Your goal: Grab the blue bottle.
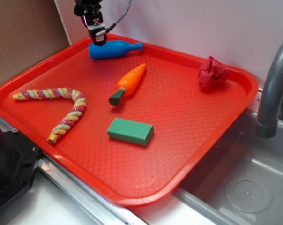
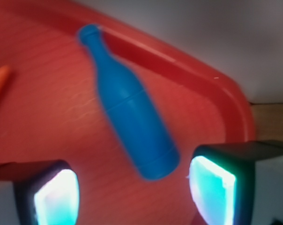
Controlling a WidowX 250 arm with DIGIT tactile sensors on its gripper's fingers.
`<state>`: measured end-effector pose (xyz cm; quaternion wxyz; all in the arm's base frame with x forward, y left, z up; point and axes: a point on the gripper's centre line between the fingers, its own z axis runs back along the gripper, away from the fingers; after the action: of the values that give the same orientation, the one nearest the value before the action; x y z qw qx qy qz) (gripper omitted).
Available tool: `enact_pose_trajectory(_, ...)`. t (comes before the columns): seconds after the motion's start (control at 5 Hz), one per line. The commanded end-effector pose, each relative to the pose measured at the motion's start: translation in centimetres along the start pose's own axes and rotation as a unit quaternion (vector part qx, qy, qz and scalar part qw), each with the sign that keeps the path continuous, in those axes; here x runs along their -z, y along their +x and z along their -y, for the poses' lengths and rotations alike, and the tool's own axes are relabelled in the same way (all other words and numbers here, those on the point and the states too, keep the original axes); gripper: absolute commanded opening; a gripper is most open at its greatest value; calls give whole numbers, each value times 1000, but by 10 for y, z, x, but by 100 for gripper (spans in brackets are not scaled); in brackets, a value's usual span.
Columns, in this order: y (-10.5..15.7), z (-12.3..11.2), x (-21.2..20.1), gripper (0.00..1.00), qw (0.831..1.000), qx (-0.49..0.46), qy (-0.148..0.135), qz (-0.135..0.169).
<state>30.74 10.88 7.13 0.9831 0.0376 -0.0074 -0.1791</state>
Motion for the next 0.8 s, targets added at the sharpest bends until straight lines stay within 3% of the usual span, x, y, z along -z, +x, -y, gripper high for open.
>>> enact_pose_trajectory(0.0, 25, -16, 12, 100, 998, -53, 14, 4)
enact_pose_trajectory(0.2, 22, -8, 38, 100, 999, -45, 15, -11)
enact_pose_trajectory(0.4, 14, -4, 57, 0, 999, -38, 20, -28)
enact_pose_trajectory(0.6, 13, -2, 55, 0, 998, -46, 19, -30)
